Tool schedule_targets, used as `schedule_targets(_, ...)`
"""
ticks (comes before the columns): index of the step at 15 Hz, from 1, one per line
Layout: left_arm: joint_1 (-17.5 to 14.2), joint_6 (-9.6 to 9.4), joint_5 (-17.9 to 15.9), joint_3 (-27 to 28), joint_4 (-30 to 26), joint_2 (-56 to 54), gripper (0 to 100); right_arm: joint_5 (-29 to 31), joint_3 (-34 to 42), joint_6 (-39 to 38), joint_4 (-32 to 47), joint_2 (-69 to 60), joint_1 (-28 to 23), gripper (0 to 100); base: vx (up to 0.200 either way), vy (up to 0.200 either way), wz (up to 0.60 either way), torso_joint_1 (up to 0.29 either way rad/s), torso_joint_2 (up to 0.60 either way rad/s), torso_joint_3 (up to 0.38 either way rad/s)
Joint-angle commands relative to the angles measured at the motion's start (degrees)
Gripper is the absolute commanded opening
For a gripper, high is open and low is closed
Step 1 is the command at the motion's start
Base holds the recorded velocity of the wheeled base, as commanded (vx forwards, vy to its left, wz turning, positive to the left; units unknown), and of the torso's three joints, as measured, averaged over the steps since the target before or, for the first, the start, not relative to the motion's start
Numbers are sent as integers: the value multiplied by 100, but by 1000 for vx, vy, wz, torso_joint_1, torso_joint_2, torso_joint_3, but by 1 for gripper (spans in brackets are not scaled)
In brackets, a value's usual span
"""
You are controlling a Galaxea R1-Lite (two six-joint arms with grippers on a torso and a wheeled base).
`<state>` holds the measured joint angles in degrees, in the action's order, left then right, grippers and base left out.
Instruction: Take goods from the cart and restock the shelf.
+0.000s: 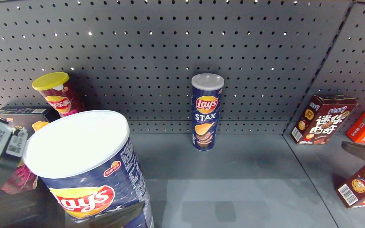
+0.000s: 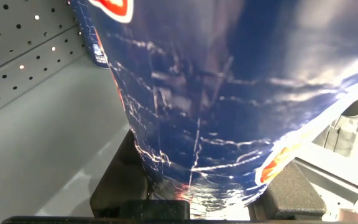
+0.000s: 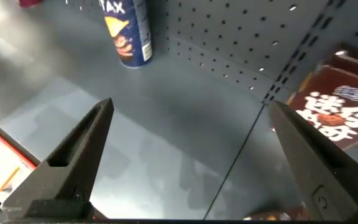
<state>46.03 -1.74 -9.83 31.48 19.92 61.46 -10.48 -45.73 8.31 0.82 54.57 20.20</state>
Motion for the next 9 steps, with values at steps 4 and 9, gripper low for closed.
schedule_targets(4,2,7,-2,-10,3,23,0,539,-340,-23,-38,863,617,100,0,0,0,0,0,0)
schedule_targets(9,-15,16,7,16,3,15,0,583,-701,4,-1163,2137,1083,100,0,0,0,0,0,0)
